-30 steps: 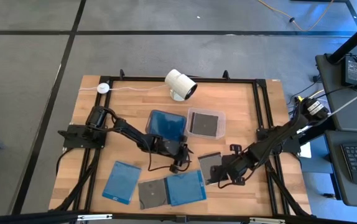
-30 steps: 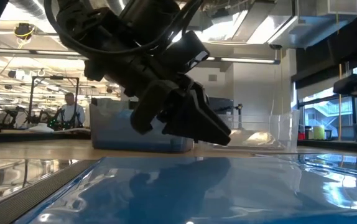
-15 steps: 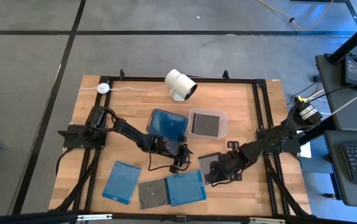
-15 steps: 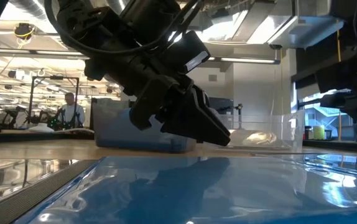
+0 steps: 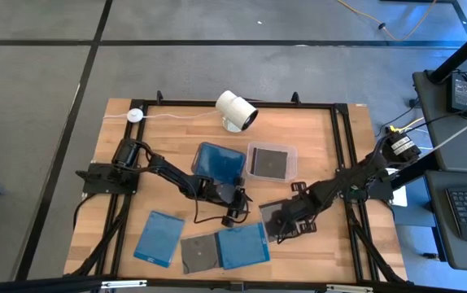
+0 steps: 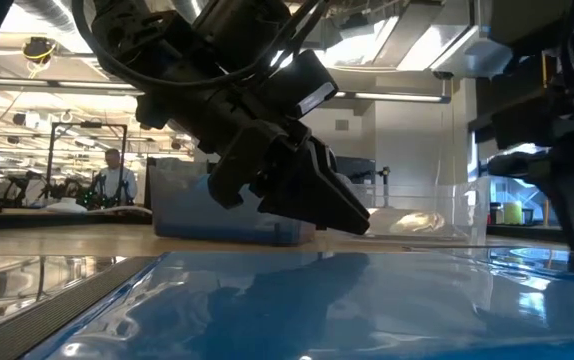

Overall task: Pick & place jewel cases by type
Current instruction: Put the right black cd case into the transparent bin

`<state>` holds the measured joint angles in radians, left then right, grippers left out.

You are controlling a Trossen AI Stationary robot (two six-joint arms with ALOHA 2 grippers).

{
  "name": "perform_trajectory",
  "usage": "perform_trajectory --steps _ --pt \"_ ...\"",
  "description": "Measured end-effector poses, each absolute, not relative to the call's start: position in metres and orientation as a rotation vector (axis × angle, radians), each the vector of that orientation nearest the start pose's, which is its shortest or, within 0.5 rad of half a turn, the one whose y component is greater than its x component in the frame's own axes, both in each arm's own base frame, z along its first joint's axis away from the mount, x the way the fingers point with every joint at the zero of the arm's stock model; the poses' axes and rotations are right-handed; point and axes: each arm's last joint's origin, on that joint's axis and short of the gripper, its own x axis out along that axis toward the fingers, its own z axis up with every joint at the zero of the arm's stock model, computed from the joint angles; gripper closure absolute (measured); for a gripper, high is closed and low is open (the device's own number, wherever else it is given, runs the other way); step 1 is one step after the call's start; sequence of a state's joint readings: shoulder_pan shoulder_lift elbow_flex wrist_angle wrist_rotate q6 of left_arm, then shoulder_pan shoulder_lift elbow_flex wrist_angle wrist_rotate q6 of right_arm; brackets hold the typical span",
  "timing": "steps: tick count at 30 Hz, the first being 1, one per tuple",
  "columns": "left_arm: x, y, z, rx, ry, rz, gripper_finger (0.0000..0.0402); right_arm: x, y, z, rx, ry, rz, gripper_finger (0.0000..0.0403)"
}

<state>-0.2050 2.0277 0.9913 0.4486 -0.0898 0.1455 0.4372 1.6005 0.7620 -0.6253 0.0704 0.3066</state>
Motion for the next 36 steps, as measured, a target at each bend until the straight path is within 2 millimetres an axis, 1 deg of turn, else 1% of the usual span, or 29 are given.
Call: perform_trajectory --steps 9,17,24,30,33,36 --pt "0.385 -0.077 0.106 0.227 0.576 -0.154 0.0208 0.235 0.091 0.129 -0.147 1.389 0.120 0.0292" --pt "0.385 -0.077 0.106 0.227 0.579 -0.154 0.0208 0.250 0.082 0.131 -0.209 1.271 0.143 0.0292" --pt "0.385 -0.077 0.106 0.228 0.583 -0.154 0.0208 0.260 0.071 0.132 -0.261 1.206 0.157 0.0292" --pt "0.385 -0.077 0.105 0.233 0.586 -0.140 0.0208 0.263 0.061 0.133 -0.266 1.193 0.145 0.0292" --pt "0.384 -0.077 0.105 0.247 0.588 -0.144 0.0208 0.263 0.061 0.133 -0.242 1.201 0.132 0.0292" --pt "0.384 -0.077 0.105 0.263 0.590 -0.148 0.0208 0.266 0.062 0.140 -0.210 1.212 0.109 0.0292"
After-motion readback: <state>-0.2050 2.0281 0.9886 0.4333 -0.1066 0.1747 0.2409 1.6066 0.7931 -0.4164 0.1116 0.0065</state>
